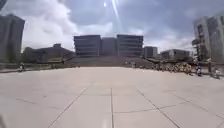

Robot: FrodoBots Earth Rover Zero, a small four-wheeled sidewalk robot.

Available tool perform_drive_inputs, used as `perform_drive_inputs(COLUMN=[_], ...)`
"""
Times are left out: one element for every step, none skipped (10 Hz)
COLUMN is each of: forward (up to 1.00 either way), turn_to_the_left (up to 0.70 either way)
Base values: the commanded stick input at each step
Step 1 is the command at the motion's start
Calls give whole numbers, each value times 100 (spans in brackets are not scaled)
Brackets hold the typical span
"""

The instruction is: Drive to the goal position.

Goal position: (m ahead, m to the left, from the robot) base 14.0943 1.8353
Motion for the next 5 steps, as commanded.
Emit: perform_drive_inputs(forward=[66,66,66,66,66], turn_to_the_left=[0,0,0,0,0])
